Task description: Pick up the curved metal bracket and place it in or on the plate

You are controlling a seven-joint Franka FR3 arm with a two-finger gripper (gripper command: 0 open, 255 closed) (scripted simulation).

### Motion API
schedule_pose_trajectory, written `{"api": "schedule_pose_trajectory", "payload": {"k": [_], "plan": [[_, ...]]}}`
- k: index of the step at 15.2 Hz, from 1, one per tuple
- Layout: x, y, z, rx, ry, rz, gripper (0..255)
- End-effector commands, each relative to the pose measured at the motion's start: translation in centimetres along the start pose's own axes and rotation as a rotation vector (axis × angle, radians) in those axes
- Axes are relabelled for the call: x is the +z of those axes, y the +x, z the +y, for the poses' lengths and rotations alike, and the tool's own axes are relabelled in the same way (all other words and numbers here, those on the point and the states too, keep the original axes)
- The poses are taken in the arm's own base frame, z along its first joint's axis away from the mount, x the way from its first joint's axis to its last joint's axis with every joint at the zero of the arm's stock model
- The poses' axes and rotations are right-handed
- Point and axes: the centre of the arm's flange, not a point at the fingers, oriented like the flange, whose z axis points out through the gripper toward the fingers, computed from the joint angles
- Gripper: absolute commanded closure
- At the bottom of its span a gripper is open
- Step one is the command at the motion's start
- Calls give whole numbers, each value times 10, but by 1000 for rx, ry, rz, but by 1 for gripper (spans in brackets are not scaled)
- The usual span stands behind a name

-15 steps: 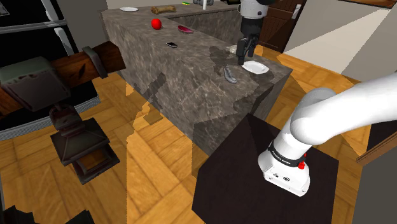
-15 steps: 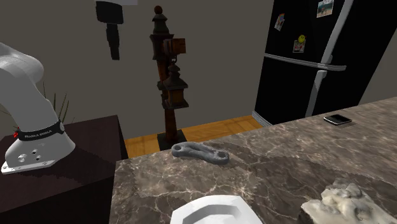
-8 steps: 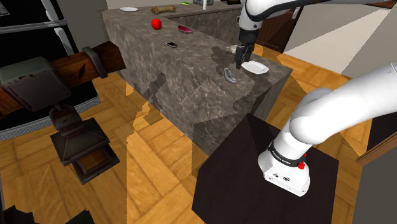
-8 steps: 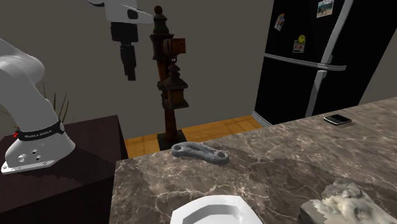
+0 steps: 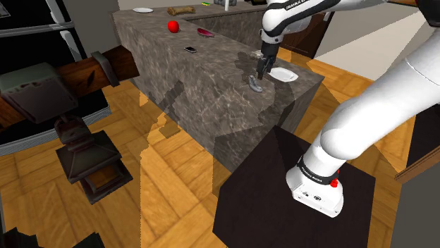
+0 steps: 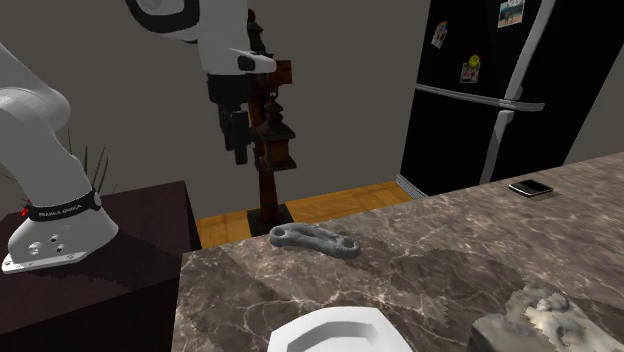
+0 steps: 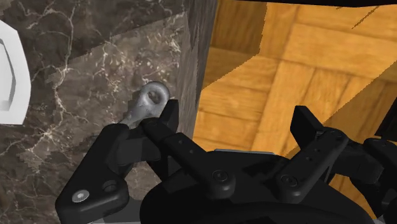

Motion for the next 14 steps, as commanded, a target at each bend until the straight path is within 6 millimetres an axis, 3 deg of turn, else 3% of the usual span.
{"api": "schedule_pose_trajectory", "payload": {"k": [1,12,14], "plan": [[14,10,21,-3,2,9,0],[99,68,123,-13,25,50,0],[107,70,126,-13,25,51,0]]}}
